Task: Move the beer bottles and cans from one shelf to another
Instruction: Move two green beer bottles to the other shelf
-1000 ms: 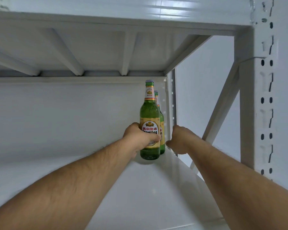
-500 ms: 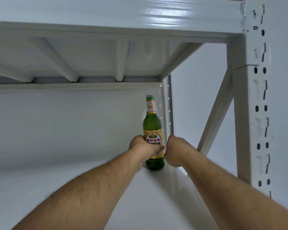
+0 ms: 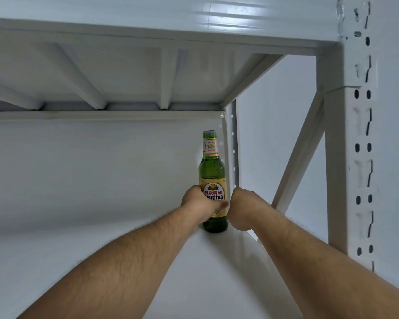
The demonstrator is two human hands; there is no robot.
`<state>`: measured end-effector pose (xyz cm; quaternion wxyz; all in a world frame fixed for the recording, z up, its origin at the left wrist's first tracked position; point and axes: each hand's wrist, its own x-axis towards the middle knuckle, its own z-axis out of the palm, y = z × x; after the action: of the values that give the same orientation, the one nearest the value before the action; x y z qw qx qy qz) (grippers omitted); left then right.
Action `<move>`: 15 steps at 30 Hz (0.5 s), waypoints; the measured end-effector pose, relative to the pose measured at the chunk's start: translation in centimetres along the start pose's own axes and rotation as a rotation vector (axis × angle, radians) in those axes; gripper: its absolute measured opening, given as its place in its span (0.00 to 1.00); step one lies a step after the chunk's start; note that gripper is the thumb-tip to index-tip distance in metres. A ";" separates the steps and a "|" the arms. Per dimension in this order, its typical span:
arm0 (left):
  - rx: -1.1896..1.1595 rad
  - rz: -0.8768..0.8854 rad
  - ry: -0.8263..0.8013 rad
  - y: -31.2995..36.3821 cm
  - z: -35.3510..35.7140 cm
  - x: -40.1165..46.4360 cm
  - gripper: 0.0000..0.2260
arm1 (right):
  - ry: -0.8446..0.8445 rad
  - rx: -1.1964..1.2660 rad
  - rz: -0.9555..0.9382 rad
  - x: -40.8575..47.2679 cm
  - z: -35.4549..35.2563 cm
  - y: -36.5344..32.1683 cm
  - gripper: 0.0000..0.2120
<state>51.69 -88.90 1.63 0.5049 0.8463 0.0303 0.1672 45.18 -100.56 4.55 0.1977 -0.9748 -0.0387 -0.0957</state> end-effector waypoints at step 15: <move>0.697 0.119 -0.110 -0.7 -7.3 -4.1 0.43 | 0.078 0.026 -0.084 -1.0 1.1 0.2 0.19</move>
<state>45.58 -83.35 3.16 0.1762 0.9757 0.0089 0.1301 44.38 -100.37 3.23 0.2074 -0.9652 -0.0729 -0.1415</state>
